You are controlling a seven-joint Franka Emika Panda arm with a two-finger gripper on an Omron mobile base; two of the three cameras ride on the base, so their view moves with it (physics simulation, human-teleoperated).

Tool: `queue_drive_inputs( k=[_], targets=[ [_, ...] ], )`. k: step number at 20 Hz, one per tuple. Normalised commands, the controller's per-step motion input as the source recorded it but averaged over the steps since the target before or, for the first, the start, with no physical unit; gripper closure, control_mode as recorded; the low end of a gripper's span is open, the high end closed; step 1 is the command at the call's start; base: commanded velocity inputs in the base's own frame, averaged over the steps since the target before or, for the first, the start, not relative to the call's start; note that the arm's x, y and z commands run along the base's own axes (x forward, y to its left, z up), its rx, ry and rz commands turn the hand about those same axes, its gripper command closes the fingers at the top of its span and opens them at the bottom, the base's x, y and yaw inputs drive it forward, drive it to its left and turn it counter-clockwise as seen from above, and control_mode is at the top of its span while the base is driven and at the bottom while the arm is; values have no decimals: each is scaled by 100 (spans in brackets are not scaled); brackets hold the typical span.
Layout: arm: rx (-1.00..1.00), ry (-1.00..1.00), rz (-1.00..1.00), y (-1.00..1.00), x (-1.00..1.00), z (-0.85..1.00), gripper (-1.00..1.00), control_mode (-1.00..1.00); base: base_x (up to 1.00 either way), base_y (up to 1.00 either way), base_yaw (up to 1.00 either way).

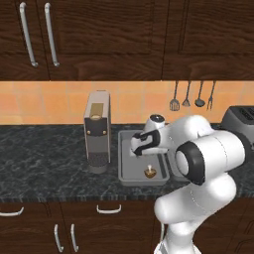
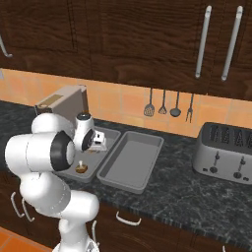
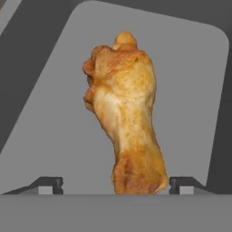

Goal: Place one mushroom and one chicken drumstick in each tupperware on the nearby counter, to pack two identical lunches.

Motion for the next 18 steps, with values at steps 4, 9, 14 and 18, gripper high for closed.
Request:
queue_drive_inputs(
  k=[4, 9, 14, 18],
  targets=[
    [0, -14, 0, 18, -59, 45, -100, -100, 0, 0, 0],
    [0, -18, 0, 5, -70, 58, -100, -100, 0, 0, 0],
    [0, -17, 0, 0, -97, 65, -100, -100, 0, 0, 0],
    [0, -13, 0, 0, -100, 99, -100, -100, 0, 0, 0]
  ],
)
